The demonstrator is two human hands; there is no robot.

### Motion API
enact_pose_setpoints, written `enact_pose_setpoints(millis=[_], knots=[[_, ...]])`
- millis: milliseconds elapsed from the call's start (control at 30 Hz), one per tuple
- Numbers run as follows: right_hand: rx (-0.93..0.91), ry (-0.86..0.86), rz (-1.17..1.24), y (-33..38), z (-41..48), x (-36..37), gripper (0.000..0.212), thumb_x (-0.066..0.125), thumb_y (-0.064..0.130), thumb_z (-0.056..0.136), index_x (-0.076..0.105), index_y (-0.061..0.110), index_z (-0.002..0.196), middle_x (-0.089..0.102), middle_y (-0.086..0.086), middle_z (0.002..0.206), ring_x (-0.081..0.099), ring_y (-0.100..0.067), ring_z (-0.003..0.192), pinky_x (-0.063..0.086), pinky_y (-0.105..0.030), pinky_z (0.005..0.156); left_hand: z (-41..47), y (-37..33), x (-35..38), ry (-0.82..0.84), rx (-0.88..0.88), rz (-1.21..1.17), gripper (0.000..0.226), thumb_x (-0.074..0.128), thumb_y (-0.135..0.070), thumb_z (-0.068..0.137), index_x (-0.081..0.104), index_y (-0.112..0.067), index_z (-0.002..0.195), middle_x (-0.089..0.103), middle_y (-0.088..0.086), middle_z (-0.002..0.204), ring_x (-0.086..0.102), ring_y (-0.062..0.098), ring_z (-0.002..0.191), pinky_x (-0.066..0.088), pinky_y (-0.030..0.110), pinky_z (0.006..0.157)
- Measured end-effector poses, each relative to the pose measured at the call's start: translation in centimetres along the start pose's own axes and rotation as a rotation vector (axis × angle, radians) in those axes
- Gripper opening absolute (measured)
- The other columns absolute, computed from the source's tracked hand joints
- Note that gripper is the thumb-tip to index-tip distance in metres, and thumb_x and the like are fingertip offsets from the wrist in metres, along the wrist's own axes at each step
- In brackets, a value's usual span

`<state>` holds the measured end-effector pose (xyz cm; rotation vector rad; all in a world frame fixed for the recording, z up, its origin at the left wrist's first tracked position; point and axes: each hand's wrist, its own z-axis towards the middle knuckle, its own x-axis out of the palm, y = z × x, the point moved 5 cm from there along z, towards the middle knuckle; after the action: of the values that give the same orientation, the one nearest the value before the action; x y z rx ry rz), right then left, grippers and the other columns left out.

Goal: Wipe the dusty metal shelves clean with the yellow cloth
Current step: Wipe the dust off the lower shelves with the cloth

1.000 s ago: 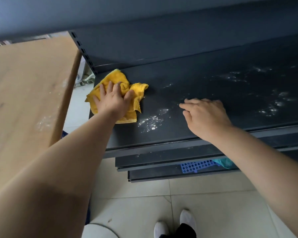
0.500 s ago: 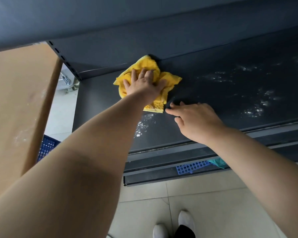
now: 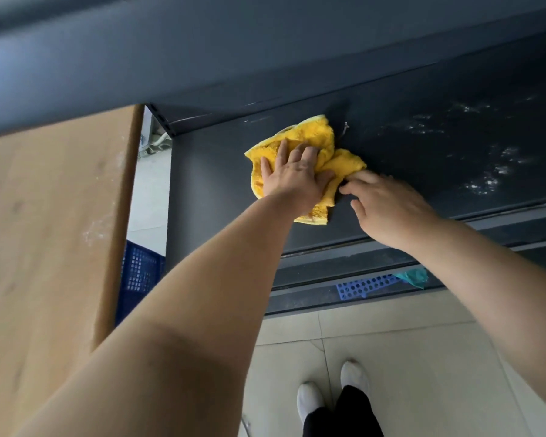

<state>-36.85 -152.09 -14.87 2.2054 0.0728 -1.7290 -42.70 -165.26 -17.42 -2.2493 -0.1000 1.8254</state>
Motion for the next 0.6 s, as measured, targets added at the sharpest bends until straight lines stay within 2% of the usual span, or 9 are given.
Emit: enact_pose_setpoints(millis=[133,200,267,333,400,500,600], knots=[[0.093,-0.035,-0.117,1.1,-0.9,0.0,0.033,0.044,0.020,0.098,0.054,0.022,0.129,0.045,-0.004,0.128,0.043,-0.027,0.115,0.042,-0.039,0.088,-3.1,1.2,0.4,0.015,-0.041,-0.013,0.056,0.032,-0.056,0.097,0.027,-0.028,0.145,0.012,-0.006,0.160,-0.008,0.025,0.149,-0.003,0.060,0.115],[0.127,-0.008,-0.098,1.3,-1.0,0.0,0.031,0.043,0.019,0.098,0.055,0.020,0.127,0.046,-0.003,0.132,0.046,-0.027,0.115,0.044,-0.039,0.088,-4.4,2.1,0.5,0.020,-0.049,-0.006,0.055,0.032,-0.056,0.097,0.027,-0.028,0.145,0.011,-0.007,0.161,-0.009,0.026,0.148,-0.002,0.061,0.115],[0.144,0.036,-0.060,1.3,-1.1,0.0,0.035,0.040,0.018,0.100,0.050,0.018,0.133,0.040,-0.001,0.147,0.045,-0.026,0.126,0.044,-0.040,0.094,-5.3,3.2,0.4,0.024,-0.057,0.005,0.057,0.032,-0.057,0.097,0.025,-0.029,0.146,0.009,-0.008,0.161,-0.009,0.025,0.149,-0.001,0.060,0.115],[0.141,0.086,-0.015,1.2,-1.4,0.1,0.043,0.037,0.016,0.101,0.040,0.020,0.144,0.025,0.003,0.158,0.032,-0.022,0.140,0.039,-0.039,0.104,-6.0,4.5,0.2,0.025,-0.076,0.024,0.060,0.030,-0.060,0.095,0.024,-0.031,0.147,0.007,-0.009,0.161,-0.009,0.024,0.149,-0.001,0.059,0.116],[0.111,0.109,-0.001,1.0,-1.8,0.1,0.046,0.034,0.017,0.103,0.032,0.022,0.148,0.018,0.005,0.160,0.022,-0.017,0.146,0.035,-0.039,0.110,-6.6,6.2,0.1,0.021,-0.134,0.042,0.064,0.028,-0.065,0.093,0.022,-0.033,0.148,0.004,-0.009,0.162,-0.011,0.024,0.148,-0.002,0.059,0.115],[0.086,0.103,0.028,0.7,-1.9,-0.4,0.044,0.035,0.022,0.103,0.036,0.024,0.147,0.022,0.008,0.159,0.030,-0.016,0.143,0.037,-0.037,0.109,-6.8,8.7,0.0,0.008,-0.268,0.043,0.075,0.023,-0.072,0.089,0.016,-0.030,0.151,-0.003,-0.006,0.162,-0.014,0.026,0.148,-0.004,0.059,0.115],[0.050,0.033,0.042,-0.1,-1.8,-1.4,0.039,0.039,0.022,0.102,0.049,0.022,0.140,0.037,0.008,0.153,0.045,-0.020,0.133,0.042,-0.036,0.102,-5.6,9.8,-0.3,0.011,-0.339,0.043,0.086,0.021,-0.078,0.084,0.010,-0.029,0.153,-0.008,-0.003,0.162,-0.015,0.027,0.147,-0.005,0.059,0.115]])
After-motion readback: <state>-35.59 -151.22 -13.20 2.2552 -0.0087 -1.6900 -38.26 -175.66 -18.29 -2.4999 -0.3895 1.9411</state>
